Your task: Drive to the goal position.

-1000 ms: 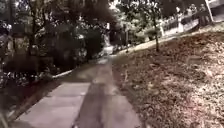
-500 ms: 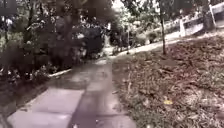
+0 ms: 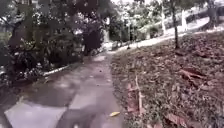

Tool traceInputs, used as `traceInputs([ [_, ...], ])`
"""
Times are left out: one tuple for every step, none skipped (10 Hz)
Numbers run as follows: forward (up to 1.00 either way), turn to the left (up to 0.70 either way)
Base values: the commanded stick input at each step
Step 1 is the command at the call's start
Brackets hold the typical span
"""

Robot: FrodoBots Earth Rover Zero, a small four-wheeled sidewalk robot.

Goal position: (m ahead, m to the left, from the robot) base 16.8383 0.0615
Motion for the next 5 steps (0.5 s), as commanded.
traceInputs([
  [0.00, 0.00],
  [0.00, 0.00],
  [0.00, 0.00],
  [0.35, 0.00],
  [1.00, 0.11],
])
